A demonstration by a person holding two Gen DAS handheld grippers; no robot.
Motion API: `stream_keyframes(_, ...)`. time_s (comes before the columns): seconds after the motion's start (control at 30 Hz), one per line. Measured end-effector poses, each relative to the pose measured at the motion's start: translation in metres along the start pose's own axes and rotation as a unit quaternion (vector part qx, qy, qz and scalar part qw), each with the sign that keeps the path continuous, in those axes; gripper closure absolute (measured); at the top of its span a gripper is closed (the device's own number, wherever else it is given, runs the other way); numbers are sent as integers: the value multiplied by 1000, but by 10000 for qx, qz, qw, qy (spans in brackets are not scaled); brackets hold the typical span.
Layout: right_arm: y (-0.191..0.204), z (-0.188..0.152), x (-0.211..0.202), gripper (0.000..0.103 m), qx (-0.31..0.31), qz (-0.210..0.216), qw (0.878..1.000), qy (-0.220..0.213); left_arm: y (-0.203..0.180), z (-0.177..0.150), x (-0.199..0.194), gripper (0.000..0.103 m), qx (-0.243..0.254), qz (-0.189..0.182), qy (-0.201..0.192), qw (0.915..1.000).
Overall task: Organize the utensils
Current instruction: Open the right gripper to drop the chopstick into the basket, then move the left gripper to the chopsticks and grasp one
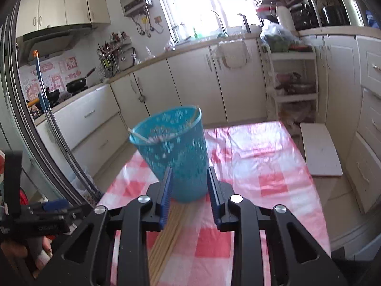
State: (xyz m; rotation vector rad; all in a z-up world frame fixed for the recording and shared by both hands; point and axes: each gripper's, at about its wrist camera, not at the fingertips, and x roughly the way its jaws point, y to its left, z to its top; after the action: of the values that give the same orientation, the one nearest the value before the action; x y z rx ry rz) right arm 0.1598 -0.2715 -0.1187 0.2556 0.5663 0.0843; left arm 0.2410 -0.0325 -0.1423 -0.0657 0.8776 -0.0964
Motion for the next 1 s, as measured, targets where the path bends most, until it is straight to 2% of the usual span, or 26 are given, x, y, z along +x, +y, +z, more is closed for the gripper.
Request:
stream_keyframes(0.17, -2, -42, 11, 74, 208, -31, 9972, 716, -1, -5, -8, 10, 73, 22, -69, 9999)
stream_keyframes(0.3, 3, -57, 18, 73, 133, -42, 9944, 1050, 1, -9, -12, 10, 89, 33, -86, 9999)
stream_keyframes(0.6, 12, -67, 46, 71, 45, -184, 9888, 1482, 7, -16, -13, 10, 39, 25, -51, 10000)
stream_keyframes(1.0, 22, -63, 89, 71, 166, -258, 9849, 1704, 19, -25, -3, 9, -90, 96, 131, 9998)
